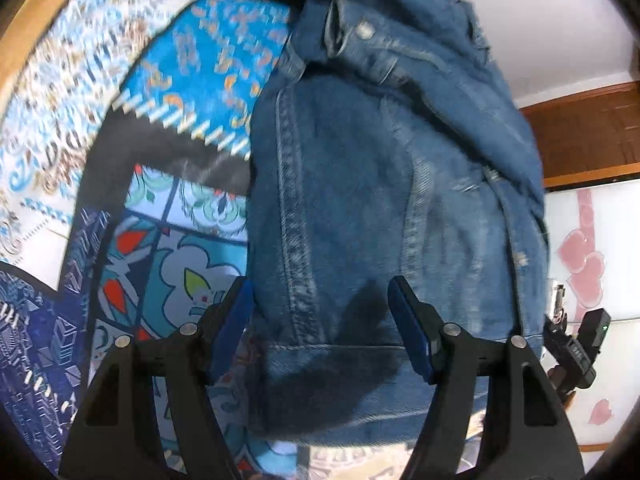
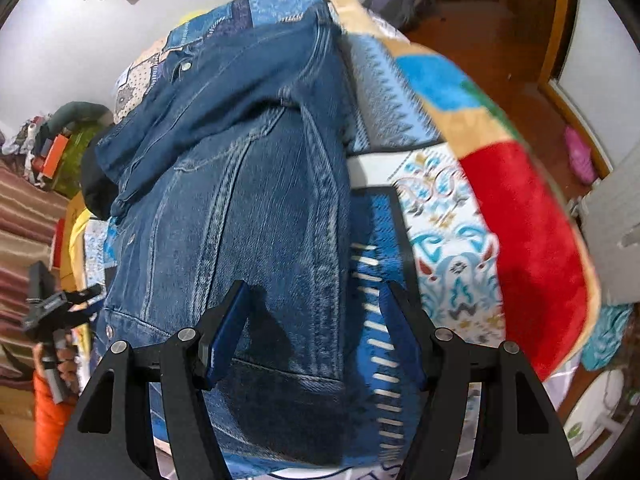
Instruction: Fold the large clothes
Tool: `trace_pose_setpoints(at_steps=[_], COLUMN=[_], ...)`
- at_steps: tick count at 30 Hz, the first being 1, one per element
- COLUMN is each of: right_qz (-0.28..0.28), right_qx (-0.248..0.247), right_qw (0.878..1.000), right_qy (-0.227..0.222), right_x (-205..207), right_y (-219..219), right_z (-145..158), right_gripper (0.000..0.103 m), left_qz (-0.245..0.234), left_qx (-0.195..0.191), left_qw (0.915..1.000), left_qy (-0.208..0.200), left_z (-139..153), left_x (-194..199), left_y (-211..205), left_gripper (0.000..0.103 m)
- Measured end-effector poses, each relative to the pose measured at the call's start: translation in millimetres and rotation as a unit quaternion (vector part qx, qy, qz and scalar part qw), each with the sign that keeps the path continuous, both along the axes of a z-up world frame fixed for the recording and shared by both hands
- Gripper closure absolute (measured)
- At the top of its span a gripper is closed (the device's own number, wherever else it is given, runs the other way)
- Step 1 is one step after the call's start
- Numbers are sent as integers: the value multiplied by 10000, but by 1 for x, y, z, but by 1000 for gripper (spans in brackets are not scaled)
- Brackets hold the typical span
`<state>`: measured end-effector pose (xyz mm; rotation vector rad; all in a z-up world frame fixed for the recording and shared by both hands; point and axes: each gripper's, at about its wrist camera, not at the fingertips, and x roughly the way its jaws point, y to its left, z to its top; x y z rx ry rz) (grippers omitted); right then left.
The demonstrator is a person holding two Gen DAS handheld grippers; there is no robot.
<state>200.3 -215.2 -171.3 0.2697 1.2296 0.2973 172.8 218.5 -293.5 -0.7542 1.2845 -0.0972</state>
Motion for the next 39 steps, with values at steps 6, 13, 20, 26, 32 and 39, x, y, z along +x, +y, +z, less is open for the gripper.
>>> trace_pose_setpoints(at_steps=[6,13,20,26,32,39], right_qz=[144,31,173,412,286,-216], right_qx=[178,50,520,658,812,306], right_qw=[9995,9994,9966,9908,9837,9807], right_qy=[-218,-348,-621,-1105,-1578,-1920], right_x=[-3,-3,2,20,57,129], right_y=[11,8,9,28,30,28], right_z=[0,0,17,50,81,83], right_gripper=[37,66,93,94,94,94], left_qz=[-63,-246,-331,-329,-209,469], left_qx=[-6,-90,168,141,337,463], left_qw=[9999,9989,9959,9874,9737,9661], left_qy=[-110,-376,-821,-1543,-2243,-2494], left_z=[-3,9,47,104,155,165], left_x=[0,12,21,38,60,117], left_y=[-13,-28,-43,-43,-32,10], left_gripper=[33,68,81,83,84,84])
